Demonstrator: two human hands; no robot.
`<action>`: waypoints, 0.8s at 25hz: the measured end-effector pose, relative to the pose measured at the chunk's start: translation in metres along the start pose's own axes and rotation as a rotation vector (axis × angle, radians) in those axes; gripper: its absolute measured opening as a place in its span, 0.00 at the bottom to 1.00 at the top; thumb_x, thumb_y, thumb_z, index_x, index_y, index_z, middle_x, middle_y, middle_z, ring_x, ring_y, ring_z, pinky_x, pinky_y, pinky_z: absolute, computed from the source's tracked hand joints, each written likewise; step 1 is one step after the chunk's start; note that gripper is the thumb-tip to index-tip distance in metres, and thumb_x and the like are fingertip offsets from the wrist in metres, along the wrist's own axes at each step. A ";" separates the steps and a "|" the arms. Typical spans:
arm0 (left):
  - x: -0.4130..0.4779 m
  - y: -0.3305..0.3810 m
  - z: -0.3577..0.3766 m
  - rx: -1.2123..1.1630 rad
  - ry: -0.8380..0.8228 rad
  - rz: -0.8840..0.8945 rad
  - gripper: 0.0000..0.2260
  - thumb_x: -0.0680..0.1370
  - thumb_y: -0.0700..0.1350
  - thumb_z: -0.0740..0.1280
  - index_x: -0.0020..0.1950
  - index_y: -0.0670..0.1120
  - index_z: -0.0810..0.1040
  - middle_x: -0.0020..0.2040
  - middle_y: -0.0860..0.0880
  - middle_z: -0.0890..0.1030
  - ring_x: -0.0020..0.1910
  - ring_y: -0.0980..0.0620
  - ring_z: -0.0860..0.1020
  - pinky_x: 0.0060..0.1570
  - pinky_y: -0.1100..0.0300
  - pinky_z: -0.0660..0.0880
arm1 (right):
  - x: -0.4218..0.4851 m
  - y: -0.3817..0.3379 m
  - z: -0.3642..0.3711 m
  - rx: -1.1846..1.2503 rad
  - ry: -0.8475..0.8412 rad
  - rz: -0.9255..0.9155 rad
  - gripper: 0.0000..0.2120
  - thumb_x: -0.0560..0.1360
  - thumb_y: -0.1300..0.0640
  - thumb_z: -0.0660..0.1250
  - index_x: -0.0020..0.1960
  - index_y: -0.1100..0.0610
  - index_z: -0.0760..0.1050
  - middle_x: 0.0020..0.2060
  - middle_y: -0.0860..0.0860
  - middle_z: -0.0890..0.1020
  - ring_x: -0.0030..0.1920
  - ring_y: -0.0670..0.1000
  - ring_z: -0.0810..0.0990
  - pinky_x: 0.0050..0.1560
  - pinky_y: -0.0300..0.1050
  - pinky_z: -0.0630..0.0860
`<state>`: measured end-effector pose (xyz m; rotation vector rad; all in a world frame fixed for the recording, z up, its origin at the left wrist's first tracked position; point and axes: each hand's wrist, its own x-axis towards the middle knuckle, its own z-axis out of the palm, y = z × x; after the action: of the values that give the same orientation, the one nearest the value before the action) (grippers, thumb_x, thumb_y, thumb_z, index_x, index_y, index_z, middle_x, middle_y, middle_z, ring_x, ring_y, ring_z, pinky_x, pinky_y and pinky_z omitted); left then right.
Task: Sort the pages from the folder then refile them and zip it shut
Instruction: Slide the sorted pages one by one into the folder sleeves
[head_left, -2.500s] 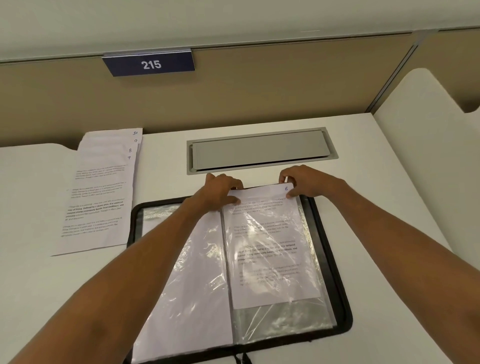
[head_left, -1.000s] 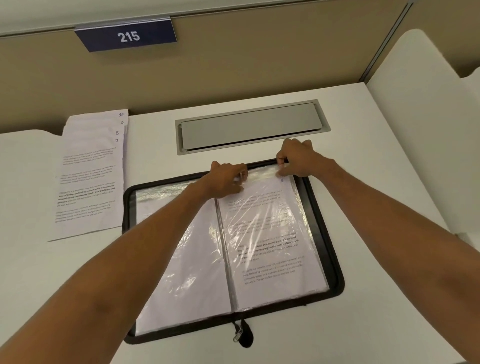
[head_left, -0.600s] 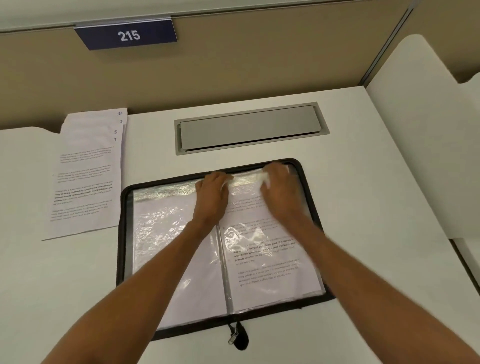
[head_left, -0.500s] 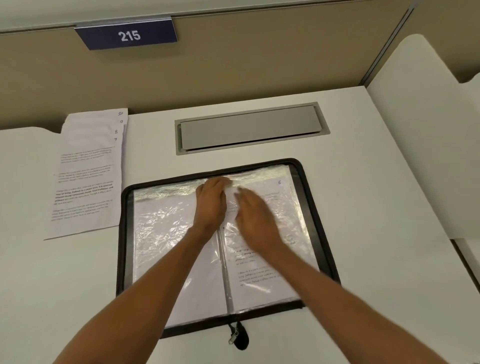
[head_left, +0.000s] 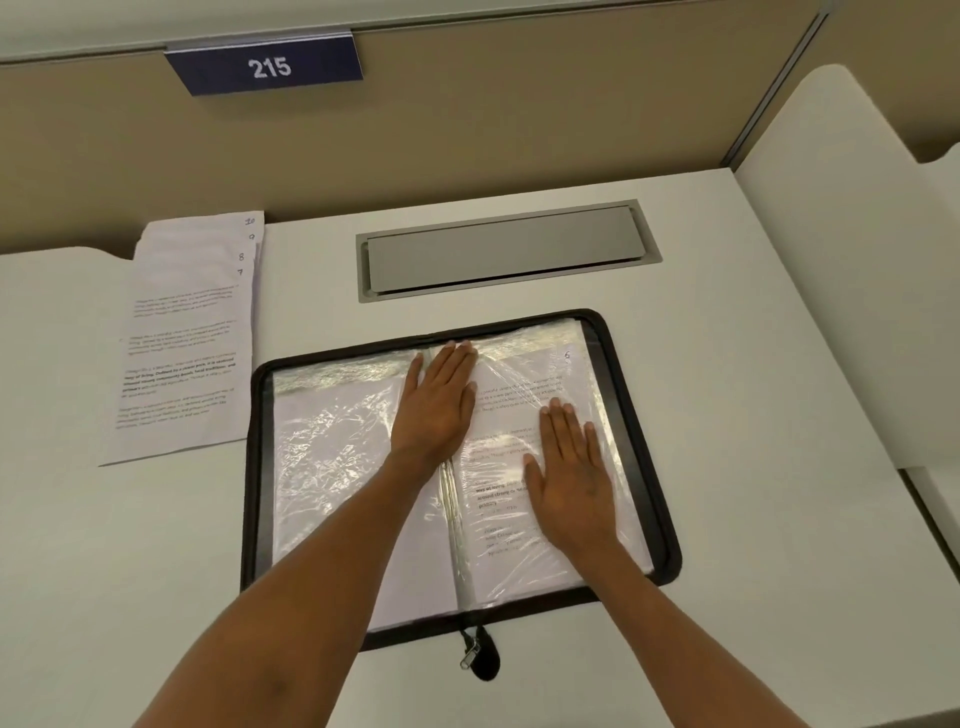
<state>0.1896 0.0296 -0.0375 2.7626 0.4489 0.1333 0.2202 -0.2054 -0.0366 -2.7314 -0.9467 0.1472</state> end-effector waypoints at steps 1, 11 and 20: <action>0.000 0.000 0.000 0.004 -0.002 -0.001 0.24 0.88 0.53 0.47 0.84 0.50 0.58 0.84 0.54 0.60 0.83 0.57 0.51 0.82 0.45 0.46 | -0.003 0.006 -0.003 -0.003 0.010 0.010 0.31 0.86 0.45 0.48 0.84 0.57 0.45 0.84 0.53 0.48 0.83 0.50 0.43 0.82 0.55 0.50; 0.001 0.000 0.001 0.016 -0.003 -0.022 0.25 0.87 0.54 0.47 0.84 0.51 0.58 0.84 0.54 0.60 0.83 0.57 0.52 0.82 0.47 0.45 | -0.022 0.024 -0.022 0.165 0.221 0.293 0.18 0.83 0.54 0.64 0.71 0.60 0.72 0.63 0.56 0.76 0.62 0.55 0.75 0.65 0.53 0.75; 0.004 -0.001 0.001 -0.001 -0.023 -0.009 0.24 0.87 0.52 0.49 0.84 0.50 0.59 0.84 0.54 0.60 0.83 0.56 0.52 0.82 0.46 0.44 | -0.025 0.026 -0.045 0.394 0.335 0.458 0.02 0.78 0.60 0.72 0.50 0.54 0.82 0.40 0.50 0.84 0.40 0.52 0.82 0.41 0.48 0.81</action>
<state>0.1928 0.0311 -0.0381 2.7578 0.4558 0.1000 0.2241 -0.2497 0.0000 -2.4444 -0.1702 -0.0414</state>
